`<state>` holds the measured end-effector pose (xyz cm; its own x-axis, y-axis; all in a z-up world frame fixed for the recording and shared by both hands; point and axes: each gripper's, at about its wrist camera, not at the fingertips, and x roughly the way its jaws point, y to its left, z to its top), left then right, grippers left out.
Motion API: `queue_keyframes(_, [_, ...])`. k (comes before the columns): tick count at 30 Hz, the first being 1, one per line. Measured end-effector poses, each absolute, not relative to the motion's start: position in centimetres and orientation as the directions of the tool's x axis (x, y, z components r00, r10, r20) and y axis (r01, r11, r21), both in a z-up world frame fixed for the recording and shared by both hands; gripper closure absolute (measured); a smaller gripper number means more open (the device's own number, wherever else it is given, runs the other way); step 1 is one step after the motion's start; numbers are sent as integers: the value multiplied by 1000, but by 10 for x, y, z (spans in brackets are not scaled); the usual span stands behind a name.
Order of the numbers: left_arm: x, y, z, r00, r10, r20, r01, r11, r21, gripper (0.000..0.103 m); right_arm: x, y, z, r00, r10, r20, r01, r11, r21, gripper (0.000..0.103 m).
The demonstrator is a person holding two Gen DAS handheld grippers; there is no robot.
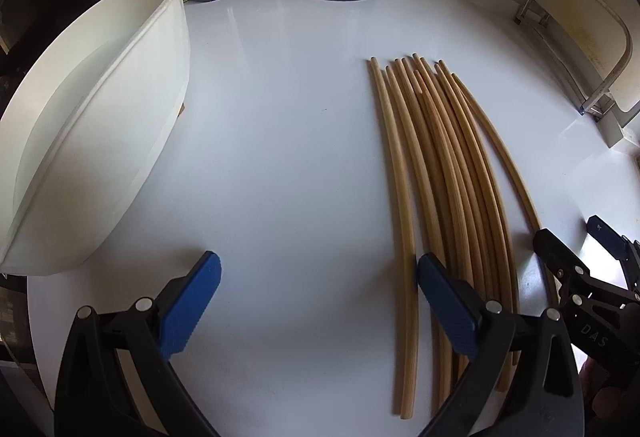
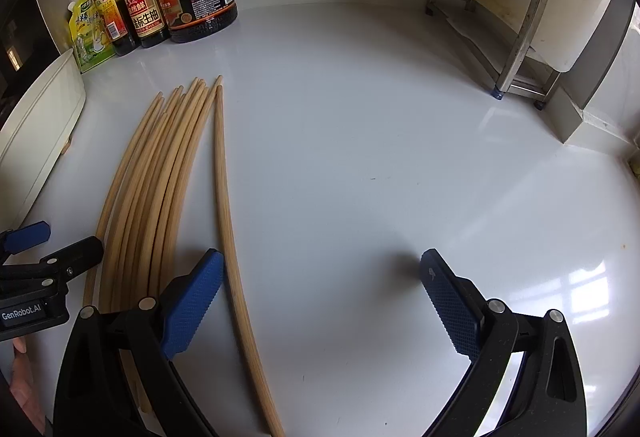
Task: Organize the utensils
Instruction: 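Lower the left tool onto one wooden chopstick and close it while the right tool grasps another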
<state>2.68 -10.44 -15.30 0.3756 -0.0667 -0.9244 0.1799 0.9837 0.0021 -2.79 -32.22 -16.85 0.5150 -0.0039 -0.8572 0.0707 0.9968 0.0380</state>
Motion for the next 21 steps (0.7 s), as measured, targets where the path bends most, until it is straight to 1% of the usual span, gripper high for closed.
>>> queue_keyframes(8, [34, -106, -154, 400, -66, -914, 183, 983, 9, 5, -26, -315, -167, 539, -19, -842, 36, 999, 1, 9])
queue_keyframes(9, [34, -107, -154, 403, -69, -912, 188, 982, 8, 6, -25, -312, -167, 543, -18, -839, 22, 1000, -7, 9])
queue_keyframes(11, [34, -110, -152, 412, -79, -908, 205, 979, 8, 12, -24, -307, -166, 551, -2, -834, -15, 1000, -12, 14])
queue_keyframes(12, [33, -112, -150, 417, -84, -905, 216, 976, 9, 19, -24, -305, -165, 552, 16, -833, -32, 999, -2, 21])
queue_keyframes(13, [31, -114, -149, 420, -92, -903, 231, 973, 8, 27, -24, -303, -164, 551, 38, -833, -49, 999, 14, 31])
queue_keyframes(14, [29, -117, -147, 423, -100, -901, 247, 969, 9, 32, -24, -302, -163, 552, 56, -832, -59, 998, 28, 38])
queue_keyframes(16, [24, -122, -143, 428, -114, -897, 276, 961, 10, 57, -24, -297, -160, 557, 60, -828, -77, 997, 20, 65])
queue_keyframes(17, [22, -124, -141, 428, -120, -896, 286, 958, 9, 65, -24, -294, -159, 556, 66, -829, -91, 996, 17, 69])
queue_keyframes(18, [21, -126, -141, 428, -124, -895, 294, 956, 8, 79, -25, -290, -158, 555, 69, -829, -105, 994, 12, 79])
queue_keyframes(19, [21, -127, -140, 426, -130, -896, 302, 953, 5, 90, -25, -287, -158, 554, 70, -830, -117, 993, 6, 92])
queue_keyframes(20, [21, -128, -140, 420, -140, -897, 312, 950, -2, 95, -24, -284, -158, 552, 64, -831, -126, 992, -8, 96])
queue_keyframes(21, [20, -129, -140, 417, -143, -898, 319, 948, -2, 95, -24, -282, -157, 552, 57, -832, -132, 991, -19, 96])
